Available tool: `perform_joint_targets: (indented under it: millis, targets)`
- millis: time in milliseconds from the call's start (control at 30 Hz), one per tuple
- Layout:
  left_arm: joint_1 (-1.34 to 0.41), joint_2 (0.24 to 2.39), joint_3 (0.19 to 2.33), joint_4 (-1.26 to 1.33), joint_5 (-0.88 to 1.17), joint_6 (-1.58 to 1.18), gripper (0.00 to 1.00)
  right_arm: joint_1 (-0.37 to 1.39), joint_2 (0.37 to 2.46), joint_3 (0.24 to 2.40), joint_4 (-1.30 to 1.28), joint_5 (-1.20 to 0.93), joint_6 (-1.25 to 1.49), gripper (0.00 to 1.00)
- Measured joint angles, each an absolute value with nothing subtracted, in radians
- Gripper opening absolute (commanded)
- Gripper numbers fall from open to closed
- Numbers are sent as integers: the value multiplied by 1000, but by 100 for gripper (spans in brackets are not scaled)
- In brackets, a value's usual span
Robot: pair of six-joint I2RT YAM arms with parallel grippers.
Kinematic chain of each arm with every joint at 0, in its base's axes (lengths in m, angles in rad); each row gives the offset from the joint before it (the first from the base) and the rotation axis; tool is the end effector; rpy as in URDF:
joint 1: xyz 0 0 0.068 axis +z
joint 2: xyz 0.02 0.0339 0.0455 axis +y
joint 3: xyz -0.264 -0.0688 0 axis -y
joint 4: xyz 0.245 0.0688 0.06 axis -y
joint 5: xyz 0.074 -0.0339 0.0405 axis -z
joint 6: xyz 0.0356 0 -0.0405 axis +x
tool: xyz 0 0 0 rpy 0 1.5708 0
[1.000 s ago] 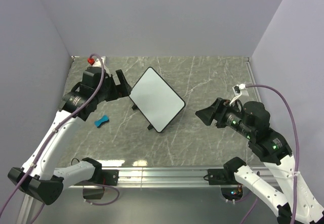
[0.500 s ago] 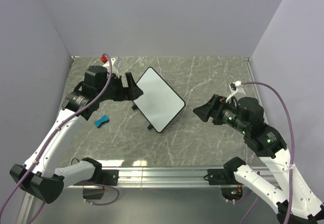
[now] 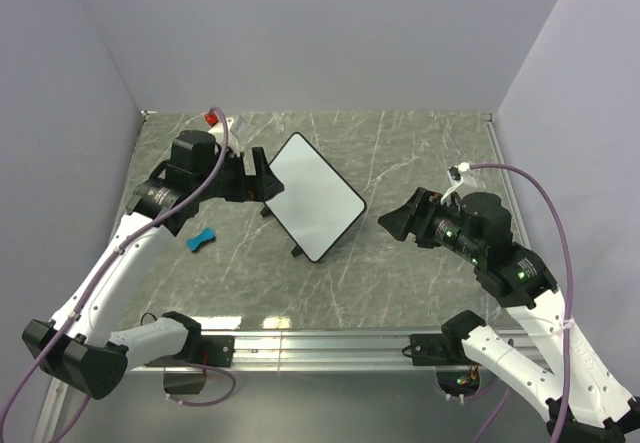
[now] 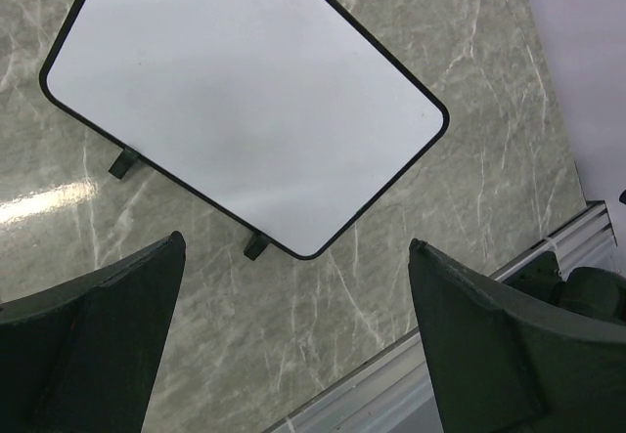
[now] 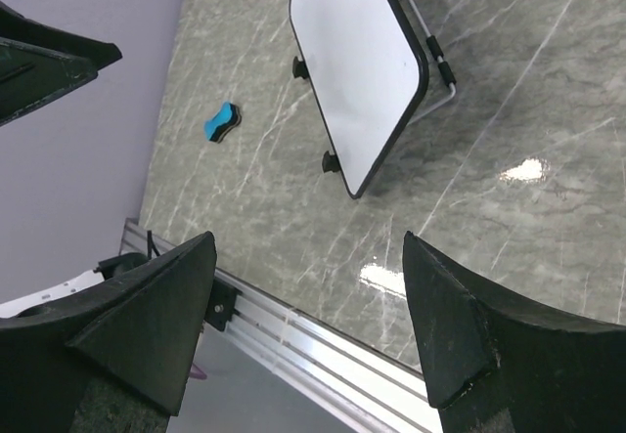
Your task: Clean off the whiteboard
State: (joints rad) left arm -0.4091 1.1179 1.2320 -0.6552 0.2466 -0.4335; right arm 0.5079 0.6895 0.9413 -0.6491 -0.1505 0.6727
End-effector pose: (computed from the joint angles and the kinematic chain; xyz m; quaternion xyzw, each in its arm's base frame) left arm 0.2113 -0.1011 0.3825 0.0500 0.8644 -0.2975 0.4022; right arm 0.1191 0.0724 0.3583 0.0269 0.8310 0.3593 0.4238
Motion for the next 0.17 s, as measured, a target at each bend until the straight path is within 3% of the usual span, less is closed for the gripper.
perform_joint_targets:
  millis: [167]
  targets:
    - [-410,1133,1232,-655,242,-427,100,508,690,929,-639,-151,680,84]
